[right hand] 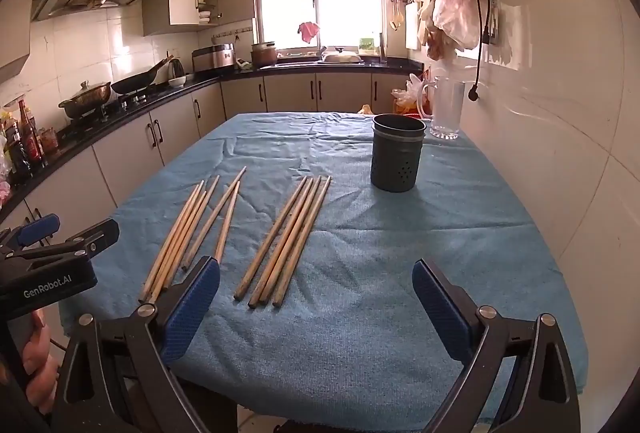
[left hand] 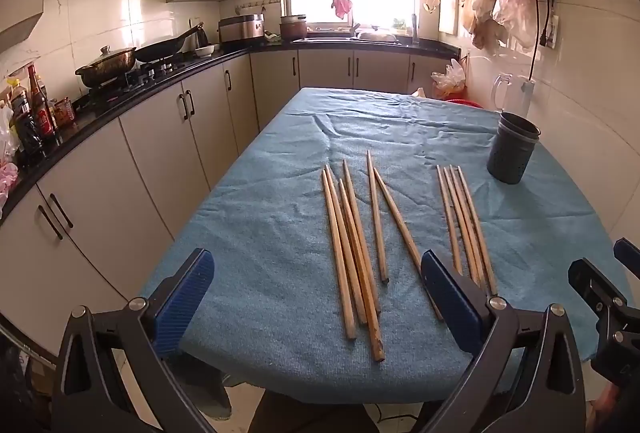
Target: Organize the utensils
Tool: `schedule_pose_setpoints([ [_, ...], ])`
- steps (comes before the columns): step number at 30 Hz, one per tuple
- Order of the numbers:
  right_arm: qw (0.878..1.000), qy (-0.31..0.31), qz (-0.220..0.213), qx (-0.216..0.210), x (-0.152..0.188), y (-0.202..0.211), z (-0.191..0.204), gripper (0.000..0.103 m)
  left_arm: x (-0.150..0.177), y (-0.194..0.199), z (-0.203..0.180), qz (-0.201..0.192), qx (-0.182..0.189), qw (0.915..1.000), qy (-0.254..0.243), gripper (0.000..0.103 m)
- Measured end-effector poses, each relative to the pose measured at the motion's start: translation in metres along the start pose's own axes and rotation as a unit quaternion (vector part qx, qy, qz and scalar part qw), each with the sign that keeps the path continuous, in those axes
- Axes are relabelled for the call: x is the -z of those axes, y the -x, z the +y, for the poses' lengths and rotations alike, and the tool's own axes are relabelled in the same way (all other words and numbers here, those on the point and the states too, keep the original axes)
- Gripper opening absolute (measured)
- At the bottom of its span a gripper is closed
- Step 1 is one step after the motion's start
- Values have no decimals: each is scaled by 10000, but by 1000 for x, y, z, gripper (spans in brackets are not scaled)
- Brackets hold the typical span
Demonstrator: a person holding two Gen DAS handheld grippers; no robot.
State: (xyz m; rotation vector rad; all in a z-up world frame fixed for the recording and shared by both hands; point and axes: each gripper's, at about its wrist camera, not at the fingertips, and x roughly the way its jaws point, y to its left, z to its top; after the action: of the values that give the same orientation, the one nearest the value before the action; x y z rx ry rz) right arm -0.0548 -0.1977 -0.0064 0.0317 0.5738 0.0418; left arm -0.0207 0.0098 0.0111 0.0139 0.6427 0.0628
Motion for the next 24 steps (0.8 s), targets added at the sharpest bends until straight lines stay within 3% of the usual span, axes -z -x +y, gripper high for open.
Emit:
schedule_pose_setpoints([
  [11, 9998, -34, 213, 19, -6, -8, -6, 99, -3, -14, 2, 138, -23, 9999, 29, 103],
  [24, 9998, -95, 148, 50, -1, -20, -4, 98, 0, -22, 2, 213, 0, 9998, 27, 103],
])
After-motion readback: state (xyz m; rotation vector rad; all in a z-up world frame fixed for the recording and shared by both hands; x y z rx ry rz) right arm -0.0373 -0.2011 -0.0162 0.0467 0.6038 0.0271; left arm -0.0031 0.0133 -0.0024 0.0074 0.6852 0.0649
